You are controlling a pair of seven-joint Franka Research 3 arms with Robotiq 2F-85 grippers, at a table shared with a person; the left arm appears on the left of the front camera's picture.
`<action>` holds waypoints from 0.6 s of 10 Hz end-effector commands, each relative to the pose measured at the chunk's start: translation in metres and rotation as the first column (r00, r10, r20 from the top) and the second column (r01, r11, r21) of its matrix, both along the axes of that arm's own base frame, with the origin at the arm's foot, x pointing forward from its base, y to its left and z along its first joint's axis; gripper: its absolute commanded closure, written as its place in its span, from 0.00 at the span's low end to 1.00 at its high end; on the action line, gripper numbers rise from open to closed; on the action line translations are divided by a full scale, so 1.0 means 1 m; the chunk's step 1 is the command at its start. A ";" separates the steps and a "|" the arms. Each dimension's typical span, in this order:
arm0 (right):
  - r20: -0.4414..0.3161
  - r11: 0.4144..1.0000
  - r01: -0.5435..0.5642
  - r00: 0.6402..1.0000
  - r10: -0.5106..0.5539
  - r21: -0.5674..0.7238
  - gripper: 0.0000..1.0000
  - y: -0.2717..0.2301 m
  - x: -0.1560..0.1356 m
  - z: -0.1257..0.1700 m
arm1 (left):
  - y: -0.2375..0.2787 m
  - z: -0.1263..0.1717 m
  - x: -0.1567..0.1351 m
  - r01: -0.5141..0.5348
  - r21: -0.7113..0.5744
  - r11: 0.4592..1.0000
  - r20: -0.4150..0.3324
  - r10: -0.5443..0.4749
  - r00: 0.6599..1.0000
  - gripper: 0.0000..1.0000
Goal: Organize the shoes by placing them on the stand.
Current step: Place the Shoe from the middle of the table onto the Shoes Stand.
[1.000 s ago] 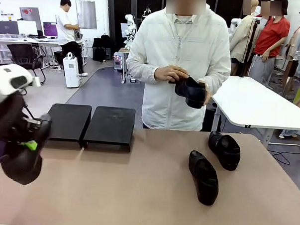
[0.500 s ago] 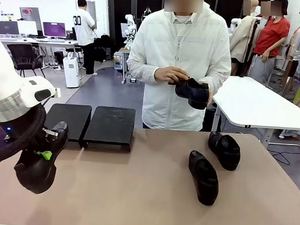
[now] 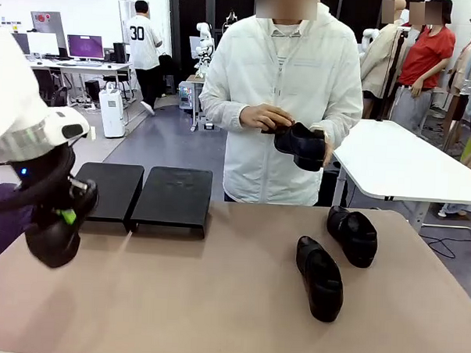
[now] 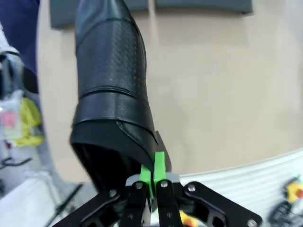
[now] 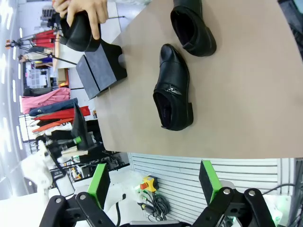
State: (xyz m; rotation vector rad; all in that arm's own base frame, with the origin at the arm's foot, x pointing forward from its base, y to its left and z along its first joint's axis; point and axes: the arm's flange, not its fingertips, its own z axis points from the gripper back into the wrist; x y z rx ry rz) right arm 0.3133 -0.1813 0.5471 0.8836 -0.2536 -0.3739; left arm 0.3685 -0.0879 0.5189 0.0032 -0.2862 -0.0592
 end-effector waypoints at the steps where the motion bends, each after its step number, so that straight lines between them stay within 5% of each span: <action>1: -0.004 1.000 -0.007 1.000 0.007 -0.010 0.00 -0.002 -0.001 0.003 | 0.018 0.007 0.085 0.112 0.090 0.990 0.076 -0.119 0.990 1.00; 4: -0.004 1.000 -0.007 1.000 0.007 -0.010 0.00 -0.002 -0.001 0.003 | 0.043 -0.014 0.165 0.069 0.196 0.978 0.249 -0.118 0.961 1.00; 6: -0.004 1.000 -0.007 1.000 0.007 -0.010 0.00 -0.002 -0.001 0.003 | 0.052 -0.029 0.209 -0.070 0.208 0.976 0.366 -0.011 0.931 1.00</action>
